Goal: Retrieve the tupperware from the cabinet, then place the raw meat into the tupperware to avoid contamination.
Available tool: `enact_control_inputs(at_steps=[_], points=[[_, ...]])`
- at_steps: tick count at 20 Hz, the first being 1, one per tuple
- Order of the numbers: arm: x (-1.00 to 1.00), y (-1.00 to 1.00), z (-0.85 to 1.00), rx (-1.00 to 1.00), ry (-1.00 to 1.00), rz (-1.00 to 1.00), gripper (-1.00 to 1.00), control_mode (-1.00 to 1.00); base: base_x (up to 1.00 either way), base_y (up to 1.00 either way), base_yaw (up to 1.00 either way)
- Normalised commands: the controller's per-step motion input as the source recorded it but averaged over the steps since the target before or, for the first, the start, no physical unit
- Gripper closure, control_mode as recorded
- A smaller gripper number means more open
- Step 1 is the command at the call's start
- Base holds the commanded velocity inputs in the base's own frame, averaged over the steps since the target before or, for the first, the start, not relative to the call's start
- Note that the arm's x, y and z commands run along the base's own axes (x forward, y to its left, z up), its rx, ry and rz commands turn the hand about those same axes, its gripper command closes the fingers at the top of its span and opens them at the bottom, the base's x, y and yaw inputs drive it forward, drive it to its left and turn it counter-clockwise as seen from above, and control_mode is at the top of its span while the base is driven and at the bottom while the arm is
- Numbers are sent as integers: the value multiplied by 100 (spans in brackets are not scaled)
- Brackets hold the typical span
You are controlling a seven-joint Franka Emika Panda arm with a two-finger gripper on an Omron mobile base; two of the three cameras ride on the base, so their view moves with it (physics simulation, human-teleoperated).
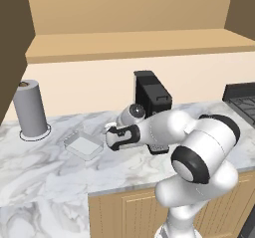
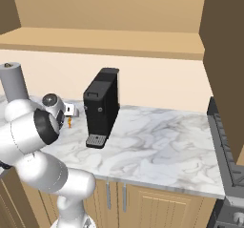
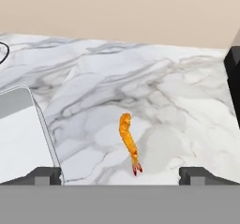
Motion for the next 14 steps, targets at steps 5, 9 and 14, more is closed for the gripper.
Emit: enact_control_inputs(at_steps=[5,9,14], points=[[9,0,-11,-3,8,0,-100,-100,0,0,0],[3,0,-10,-1,4,0,-100,-100,0,0,0],[0,0,-14,0,0,0,-100,-100,0,0,0]])
